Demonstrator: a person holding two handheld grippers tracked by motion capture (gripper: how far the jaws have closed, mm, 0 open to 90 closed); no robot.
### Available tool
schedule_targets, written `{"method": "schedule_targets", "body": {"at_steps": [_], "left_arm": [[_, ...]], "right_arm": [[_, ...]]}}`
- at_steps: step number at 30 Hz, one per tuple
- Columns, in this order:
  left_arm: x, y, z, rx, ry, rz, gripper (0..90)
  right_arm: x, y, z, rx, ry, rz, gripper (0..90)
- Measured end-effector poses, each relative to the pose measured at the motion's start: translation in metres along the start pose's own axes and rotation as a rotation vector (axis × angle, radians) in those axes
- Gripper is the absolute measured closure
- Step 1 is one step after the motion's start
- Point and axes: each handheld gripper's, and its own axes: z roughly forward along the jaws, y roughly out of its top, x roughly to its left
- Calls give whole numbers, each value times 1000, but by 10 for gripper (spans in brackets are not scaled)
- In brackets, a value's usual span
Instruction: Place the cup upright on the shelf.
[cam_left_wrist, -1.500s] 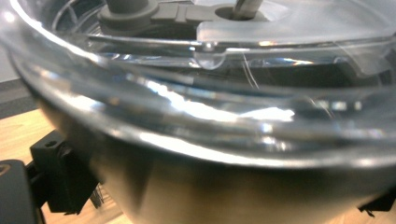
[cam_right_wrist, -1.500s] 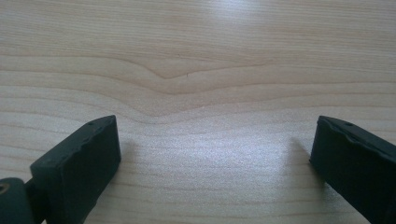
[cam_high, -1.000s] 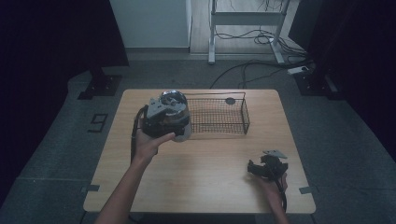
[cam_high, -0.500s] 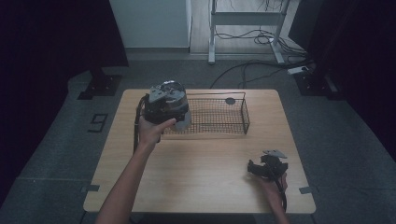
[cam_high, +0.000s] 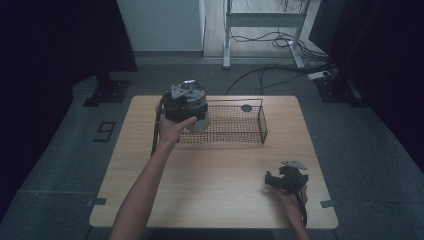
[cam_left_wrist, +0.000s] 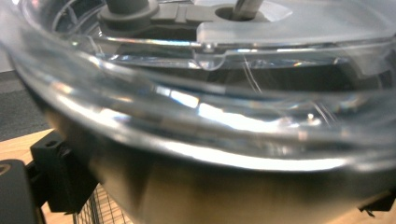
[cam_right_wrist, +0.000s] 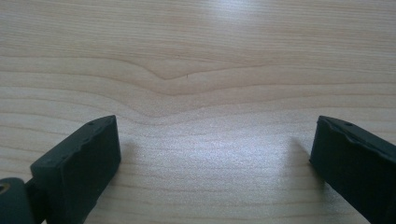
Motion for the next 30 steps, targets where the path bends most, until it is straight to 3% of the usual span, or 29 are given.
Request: {"method": "schedule_targets", "body": {"at_steps": [10, 23, 27, 30], "left_arm": [[5, 1, 33, 29, 32, -12, 43], [14, -20, 62, 81, 82, -23, 43], [18, -26, 70, 88, 131, -31, 43], [22, -29, 75, 95, 138, -48, 43]], "right_arm": [[0, 0, 0, 1, 0, 1, 14], [0, 0, 0, 2, 0, 0, 14], [0, 0, 0, 2, 1, 1, 14], [0, 0, 0, 2, 1, 1, 14]]}}
